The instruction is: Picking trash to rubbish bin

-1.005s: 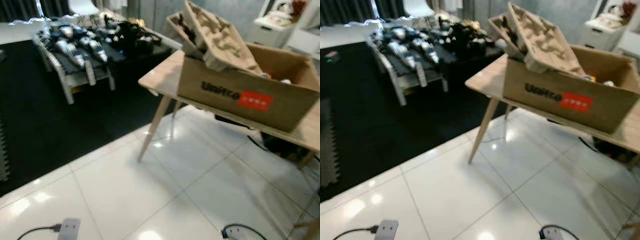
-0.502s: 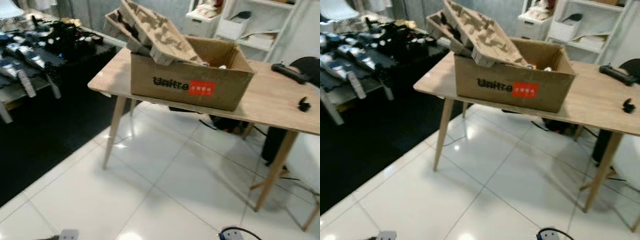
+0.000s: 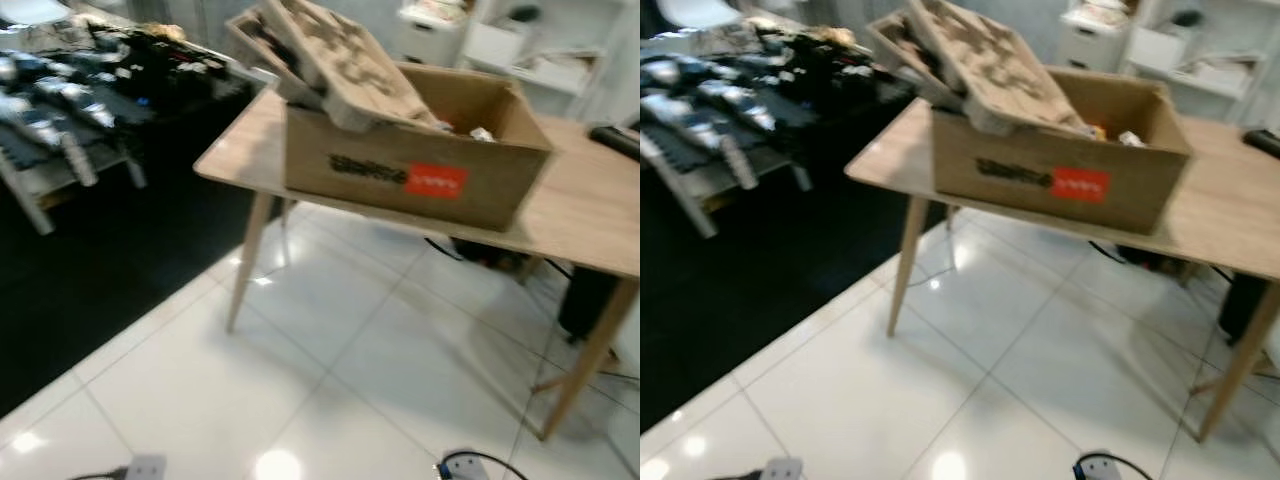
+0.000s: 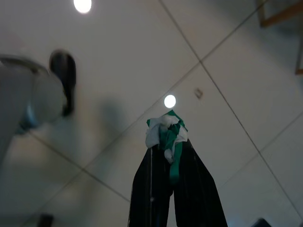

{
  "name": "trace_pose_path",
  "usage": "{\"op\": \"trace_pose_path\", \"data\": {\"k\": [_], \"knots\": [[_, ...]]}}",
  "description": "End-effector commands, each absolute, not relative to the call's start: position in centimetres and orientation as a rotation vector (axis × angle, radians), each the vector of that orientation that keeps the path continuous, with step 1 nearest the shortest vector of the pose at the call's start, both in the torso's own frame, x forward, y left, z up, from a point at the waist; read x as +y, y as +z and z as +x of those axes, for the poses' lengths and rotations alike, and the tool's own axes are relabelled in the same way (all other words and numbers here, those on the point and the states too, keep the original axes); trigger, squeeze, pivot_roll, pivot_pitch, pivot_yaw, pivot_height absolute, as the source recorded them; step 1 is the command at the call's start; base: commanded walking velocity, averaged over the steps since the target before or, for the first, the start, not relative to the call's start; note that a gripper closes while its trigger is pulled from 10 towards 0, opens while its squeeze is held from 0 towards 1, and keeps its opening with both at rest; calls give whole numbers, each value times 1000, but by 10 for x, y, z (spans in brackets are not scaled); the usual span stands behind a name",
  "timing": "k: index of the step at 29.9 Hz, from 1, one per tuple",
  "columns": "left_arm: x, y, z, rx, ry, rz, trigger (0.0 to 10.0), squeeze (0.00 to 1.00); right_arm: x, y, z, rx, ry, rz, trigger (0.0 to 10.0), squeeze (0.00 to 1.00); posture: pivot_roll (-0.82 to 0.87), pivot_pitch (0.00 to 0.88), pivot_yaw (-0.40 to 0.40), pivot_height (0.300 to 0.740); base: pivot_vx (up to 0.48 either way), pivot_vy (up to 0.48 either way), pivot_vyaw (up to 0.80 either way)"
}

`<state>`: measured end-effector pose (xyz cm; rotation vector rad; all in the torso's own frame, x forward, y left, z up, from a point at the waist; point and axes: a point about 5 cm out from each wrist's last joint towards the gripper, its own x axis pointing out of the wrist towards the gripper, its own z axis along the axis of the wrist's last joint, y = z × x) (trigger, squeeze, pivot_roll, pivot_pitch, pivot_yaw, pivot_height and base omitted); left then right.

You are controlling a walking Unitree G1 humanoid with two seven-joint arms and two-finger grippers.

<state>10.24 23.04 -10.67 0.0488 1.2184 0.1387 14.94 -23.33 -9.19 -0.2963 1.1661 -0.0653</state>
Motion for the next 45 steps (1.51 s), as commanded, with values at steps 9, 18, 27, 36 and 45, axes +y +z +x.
{"op": "trace_pose_path", "data": {"k": [9,18,27,36,45], "knots": [[226,-106,108,1208,117,49,10000,0,-237,-97,131,1220,-71,-293,10000,0,69,73,-40,740,315,0,-800],[225,-106,108,1209,108,58,10000,0,-238,-97,133,1203,-77,-294,10000,0,71,72,-38,740,314,0,-356],[222,-107,107,1208,100,62,10000,0,-241,-97,130,1209,-83,-299,10000,0,74,80,-47,740,283,0,0],[221,-108,106,1212,87,62,10000,0,-254,-95,125,1207,-189,-245,10000,0,63,90,-41,740,273,0,0],[221,-107,106,1209,78,64,10000,0,-279,-91,112,1207,-399,-143,10000,0,55,97,-42,740,269,0,0]]}}
